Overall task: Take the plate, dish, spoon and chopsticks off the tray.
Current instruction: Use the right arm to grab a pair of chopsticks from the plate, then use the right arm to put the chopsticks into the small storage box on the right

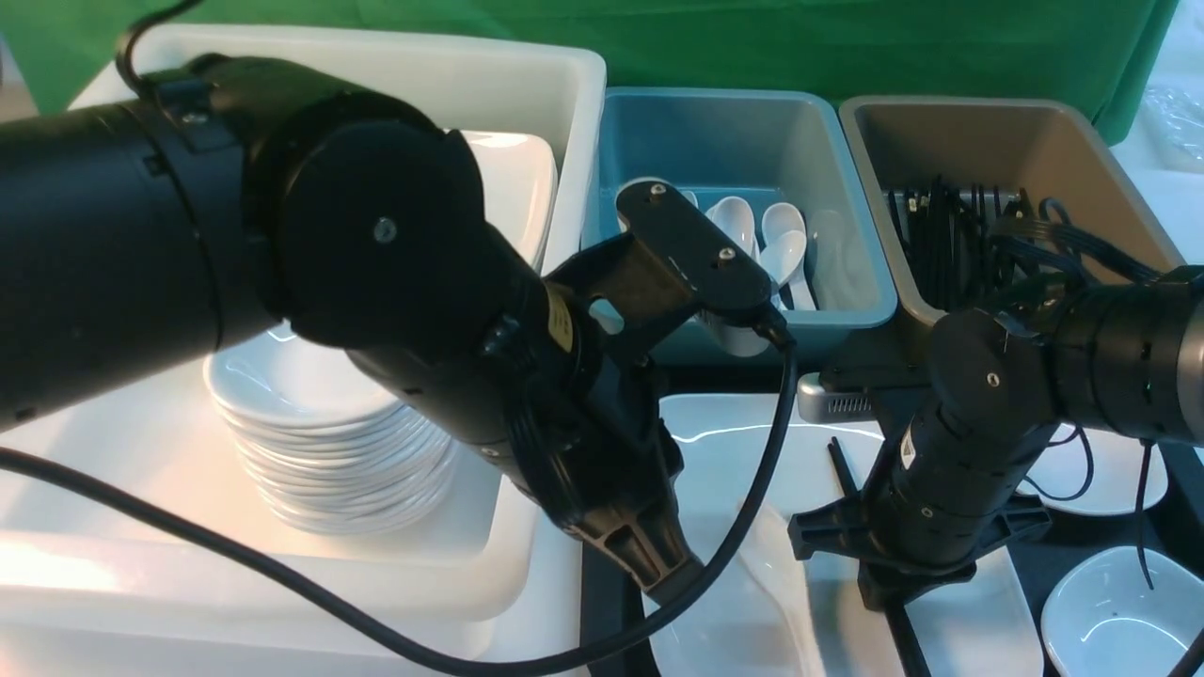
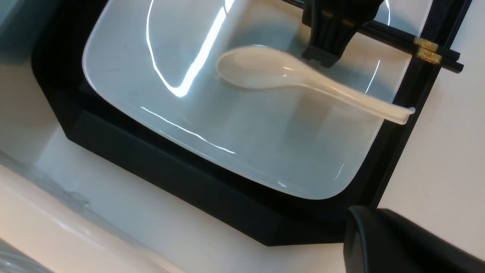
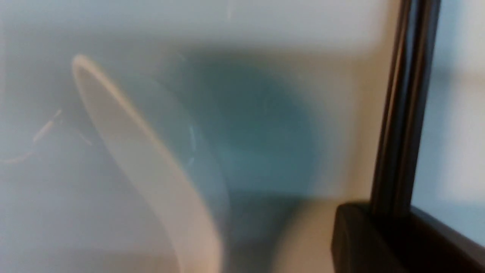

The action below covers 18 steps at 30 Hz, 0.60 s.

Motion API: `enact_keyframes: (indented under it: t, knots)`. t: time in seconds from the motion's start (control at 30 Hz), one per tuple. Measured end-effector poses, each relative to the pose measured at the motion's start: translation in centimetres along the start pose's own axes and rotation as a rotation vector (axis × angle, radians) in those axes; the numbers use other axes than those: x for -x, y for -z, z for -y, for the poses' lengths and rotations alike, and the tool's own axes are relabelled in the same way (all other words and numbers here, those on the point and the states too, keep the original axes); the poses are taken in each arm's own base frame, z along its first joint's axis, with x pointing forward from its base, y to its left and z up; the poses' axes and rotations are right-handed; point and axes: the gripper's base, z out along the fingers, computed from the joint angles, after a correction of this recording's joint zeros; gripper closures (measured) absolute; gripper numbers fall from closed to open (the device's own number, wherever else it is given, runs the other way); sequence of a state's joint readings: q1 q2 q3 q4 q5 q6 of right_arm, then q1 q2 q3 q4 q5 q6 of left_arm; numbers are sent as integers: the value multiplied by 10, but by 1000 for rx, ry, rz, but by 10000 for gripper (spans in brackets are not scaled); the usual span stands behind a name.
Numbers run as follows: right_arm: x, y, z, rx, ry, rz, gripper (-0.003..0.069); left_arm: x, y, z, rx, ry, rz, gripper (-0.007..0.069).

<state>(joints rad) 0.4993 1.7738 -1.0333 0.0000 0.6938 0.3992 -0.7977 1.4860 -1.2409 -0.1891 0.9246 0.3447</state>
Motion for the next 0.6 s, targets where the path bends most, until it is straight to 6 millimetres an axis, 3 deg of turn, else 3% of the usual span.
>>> enact_keyframes:
  t: [0.17, 0.27, 0.47, 0.6]
  knots:
    - [-2, 9, 1, 5, 29, 11, 522, 1, 0, 0, 4, -1, 9, 622]
    - [-6, 29, 2, 19, 43, 48, 522, 4, 0, -2, 17, -1, 44, 622]
    - [-17, 90, 8, 71, 84, 194, 522, 21, 3, -8, 87, -1, 238, 622]
    - [-6, 126, 21, 100, 65, 313, 522, 40, 10, -14, 164, -2, 453, 622]
